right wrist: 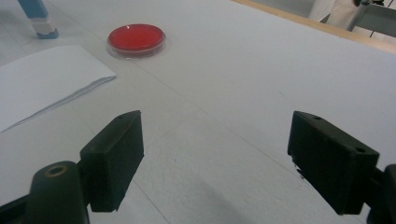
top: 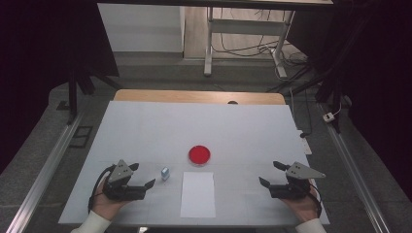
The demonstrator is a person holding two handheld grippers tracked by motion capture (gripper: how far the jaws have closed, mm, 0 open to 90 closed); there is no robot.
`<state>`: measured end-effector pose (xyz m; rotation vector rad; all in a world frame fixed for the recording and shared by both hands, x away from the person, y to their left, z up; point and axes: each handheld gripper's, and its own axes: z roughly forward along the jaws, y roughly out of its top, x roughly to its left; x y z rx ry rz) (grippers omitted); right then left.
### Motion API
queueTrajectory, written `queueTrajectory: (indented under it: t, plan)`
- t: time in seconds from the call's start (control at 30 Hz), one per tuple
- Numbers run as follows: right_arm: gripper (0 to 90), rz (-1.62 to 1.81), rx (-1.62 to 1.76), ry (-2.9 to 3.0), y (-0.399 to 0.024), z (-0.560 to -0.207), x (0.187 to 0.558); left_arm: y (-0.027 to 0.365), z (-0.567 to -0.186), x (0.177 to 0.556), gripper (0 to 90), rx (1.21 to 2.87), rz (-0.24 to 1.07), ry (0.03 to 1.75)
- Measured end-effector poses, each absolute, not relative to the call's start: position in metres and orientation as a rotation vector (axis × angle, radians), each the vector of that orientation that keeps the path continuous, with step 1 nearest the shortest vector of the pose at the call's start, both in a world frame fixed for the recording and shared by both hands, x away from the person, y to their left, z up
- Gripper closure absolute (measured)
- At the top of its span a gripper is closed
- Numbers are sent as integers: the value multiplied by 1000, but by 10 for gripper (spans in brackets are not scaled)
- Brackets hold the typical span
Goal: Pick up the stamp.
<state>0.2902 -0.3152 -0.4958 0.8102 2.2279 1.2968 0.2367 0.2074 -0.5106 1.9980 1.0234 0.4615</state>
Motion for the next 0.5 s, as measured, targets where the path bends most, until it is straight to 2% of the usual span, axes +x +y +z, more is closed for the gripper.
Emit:
queueTrajectory:
  t: [0.5]
  plan:
    - [203, 1266, 805, 2237, -316, -497, 289, 206, -513, 235, 168, 2004, 454, 1027]
